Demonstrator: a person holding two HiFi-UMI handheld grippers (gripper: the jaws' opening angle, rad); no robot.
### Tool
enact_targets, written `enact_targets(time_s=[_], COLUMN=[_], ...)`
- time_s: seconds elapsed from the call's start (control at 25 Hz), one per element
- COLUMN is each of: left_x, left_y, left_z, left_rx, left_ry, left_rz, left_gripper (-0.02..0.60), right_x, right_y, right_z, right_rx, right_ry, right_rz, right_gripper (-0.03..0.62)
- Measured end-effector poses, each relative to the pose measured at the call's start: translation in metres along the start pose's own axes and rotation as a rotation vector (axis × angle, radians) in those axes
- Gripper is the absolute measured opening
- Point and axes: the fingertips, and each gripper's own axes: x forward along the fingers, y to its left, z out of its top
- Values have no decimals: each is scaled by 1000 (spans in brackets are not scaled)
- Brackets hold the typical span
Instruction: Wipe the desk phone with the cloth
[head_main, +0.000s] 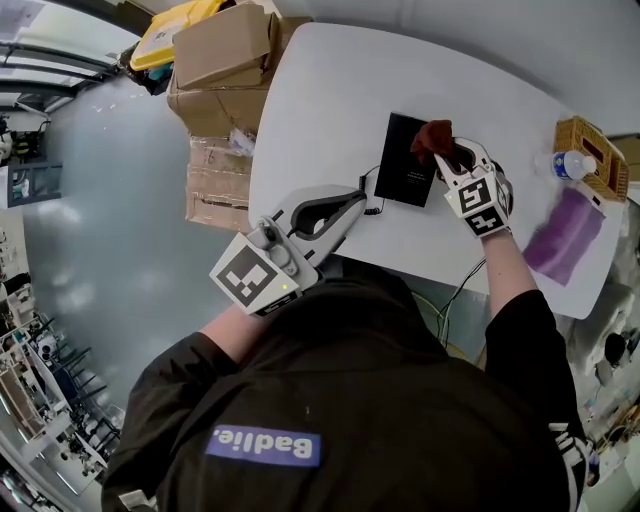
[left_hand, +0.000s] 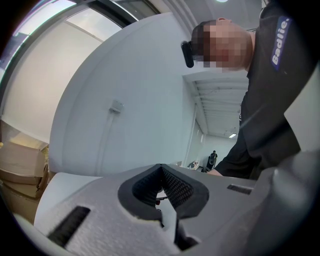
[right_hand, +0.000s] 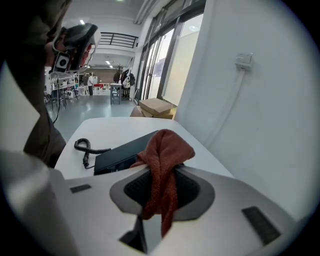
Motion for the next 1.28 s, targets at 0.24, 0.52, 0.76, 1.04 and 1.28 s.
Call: enact_targets(time_s=[0.24,0.52,0.76,1.04,1.28], left_x=[-1,-7,-35,-95,-142], left_y=[-3,-22,-34,-34,-34], left_z=[-8,-15,-20,-16,-11], left_rx=[-17,-18,-16,17,54], left_ry=[5,8,11,-13,-23], left_rz=[-28,-123,-180,-224,-269], left_gripper=[9,9,9,9,9], right_x=[-6,-13,-16,-39,-78], right_y=[42,93,118,147,200], right_z=[-17,-40,-54,-23,41], right_rx=[22,49,86,161,281], right_ry=[21,84,145,159,72], right_rz=[33,55,15,-83,-142], right_gripper=[89,89,89,89,89])
